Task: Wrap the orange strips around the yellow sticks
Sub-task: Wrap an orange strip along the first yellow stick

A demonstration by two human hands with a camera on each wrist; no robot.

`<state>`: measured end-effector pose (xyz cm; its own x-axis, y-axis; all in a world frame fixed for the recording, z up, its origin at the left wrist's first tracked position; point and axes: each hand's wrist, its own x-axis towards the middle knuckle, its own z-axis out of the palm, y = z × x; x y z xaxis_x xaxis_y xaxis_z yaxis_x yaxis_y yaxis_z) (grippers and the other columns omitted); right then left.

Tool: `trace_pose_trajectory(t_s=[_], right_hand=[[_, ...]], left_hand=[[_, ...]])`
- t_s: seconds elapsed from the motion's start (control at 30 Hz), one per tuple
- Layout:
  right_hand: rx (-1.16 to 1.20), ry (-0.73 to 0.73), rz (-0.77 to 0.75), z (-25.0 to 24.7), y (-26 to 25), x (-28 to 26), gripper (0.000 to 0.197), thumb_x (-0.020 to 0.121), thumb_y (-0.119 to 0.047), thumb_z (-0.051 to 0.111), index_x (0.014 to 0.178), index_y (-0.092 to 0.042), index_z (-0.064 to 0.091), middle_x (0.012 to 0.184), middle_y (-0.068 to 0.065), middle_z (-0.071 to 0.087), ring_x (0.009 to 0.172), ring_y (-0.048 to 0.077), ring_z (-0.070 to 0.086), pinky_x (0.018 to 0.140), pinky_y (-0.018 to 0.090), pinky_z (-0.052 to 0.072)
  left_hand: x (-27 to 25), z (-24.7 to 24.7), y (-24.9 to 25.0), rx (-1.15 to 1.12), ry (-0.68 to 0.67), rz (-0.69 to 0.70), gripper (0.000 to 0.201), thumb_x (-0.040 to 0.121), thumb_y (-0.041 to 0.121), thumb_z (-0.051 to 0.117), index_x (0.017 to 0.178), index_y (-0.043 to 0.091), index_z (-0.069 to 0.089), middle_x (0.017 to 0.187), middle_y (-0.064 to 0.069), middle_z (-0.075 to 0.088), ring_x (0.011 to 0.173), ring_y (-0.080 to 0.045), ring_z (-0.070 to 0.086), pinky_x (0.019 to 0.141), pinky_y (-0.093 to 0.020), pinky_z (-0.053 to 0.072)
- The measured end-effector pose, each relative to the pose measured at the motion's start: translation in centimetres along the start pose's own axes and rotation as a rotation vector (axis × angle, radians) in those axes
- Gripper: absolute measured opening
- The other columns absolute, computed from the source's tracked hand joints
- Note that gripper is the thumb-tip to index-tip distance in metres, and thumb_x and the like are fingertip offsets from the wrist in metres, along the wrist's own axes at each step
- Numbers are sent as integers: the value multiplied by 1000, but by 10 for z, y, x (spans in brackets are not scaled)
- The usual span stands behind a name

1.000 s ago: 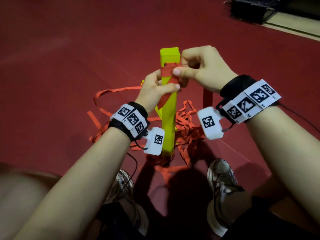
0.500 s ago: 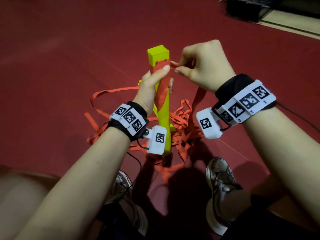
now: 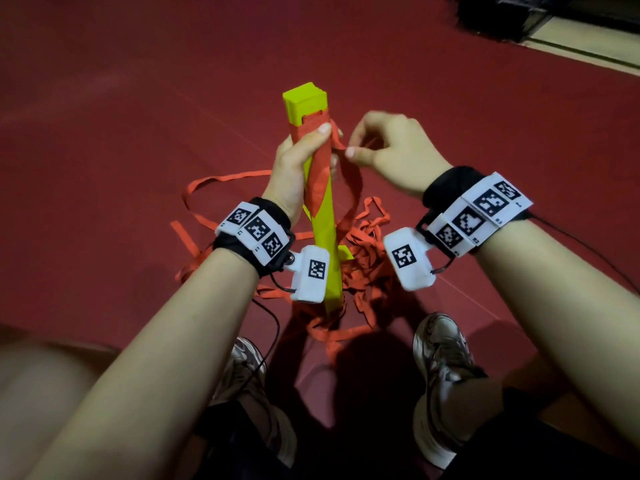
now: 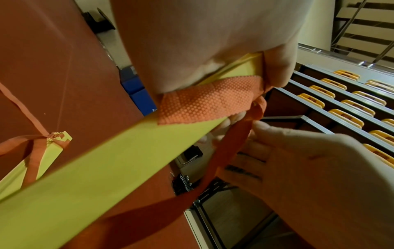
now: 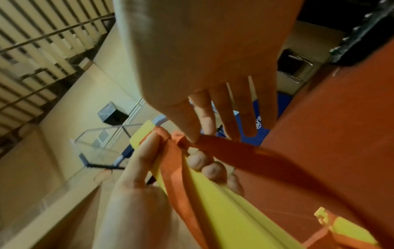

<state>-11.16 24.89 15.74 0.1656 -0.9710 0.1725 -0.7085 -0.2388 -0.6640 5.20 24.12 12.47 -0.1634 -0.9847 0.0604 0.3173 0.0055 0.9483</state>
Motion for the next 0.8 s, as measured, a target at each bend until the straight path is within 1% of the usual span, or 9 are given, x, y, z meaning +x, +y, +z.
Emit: trace_pose_trajectory(t_s=[0.07,0.17,0.23,0.3,0.37,0.53,0.67,0.73,0.8], right_hand=[[432,-59,42,0,-6,-1,11,90,-4,60,101,-6,61,72,-5,70,69,11,67,67,25,52],[791,-157,203,-3,-3,2,26,83,-24,52,100,-8,63,91,15,69,85,29,65,77,34,48],[765,-202,233,-6,-1,2,33,87,-42,53,95,-12,65,97,17,66,89,29,61,78,38,46],[704,-228,191,-1,-1,1,24,96,-38,57,89,-15,63,86,9,69,79,22,61,67,29,46],[711,-217,172,8,3,-2,15,90,-32,65,80,-22,59,74,-5,65,70,11,53,59,20,41],[793,-196,171,13,14,-6,16,83,-36,71,75,-25,61,78,-7,60,85,20,52,70,25,38],[735,-125,74,6,8,-5,23,86,-13,70,69,-12,54,63,-8,66,58,5,59,61,21,40],[513,-29,-40,-10,4,-3,24,86,-8,71,69,-10,55,53,-9,61,48,1,54,53,17,39],[119,74,-145,-26,-1,-2,20,83,-20,75,71,-14,60,50,-10,51,45,1,47,53,14,34]], left_hand=[[-4,3,1,23,-25,-13,29,80,40,67,89,13,68,65,-6,59,55,-17,54,58,-28,48],[-8,6,4,-26,-58,-37,16,96,21,58,87,8,61,59,0,64,51,-13,61,56,-24,51],[-8,5,3,-6,-51,-40,19,87,28,66,86,10,62,60,-2,61,53,-15,58,58,-25,50],[-8,4,3,-10,-58,-39,16,88,26,65,89,10,64,63,-2,63,55,-16,61,59,-26,51],[-8,5,1,-28,-77,-27,20,85,28,66,94,11,66,71,-4,67,65,-20,64,64,-31,53],[-6,5,-3,0,-80,-7,23,82,32,67,95,14,69,81,-4,66,73,-21,62,71,-34,50],[-1,4,-5,-6,-89,-11,37,75,39,69,100,12,68,79,-7,64,67,-19,59,70,-37,49],[3,3,-7,8,-51,-35,52,70,45,72,106,8,63,74,-7,61,61,-17,57,66,-34,51],[6,1,-9,18,-17,-26,64,70,47,73,114,2,59,76,-8,61,62,-16,59,65,-34,52]])
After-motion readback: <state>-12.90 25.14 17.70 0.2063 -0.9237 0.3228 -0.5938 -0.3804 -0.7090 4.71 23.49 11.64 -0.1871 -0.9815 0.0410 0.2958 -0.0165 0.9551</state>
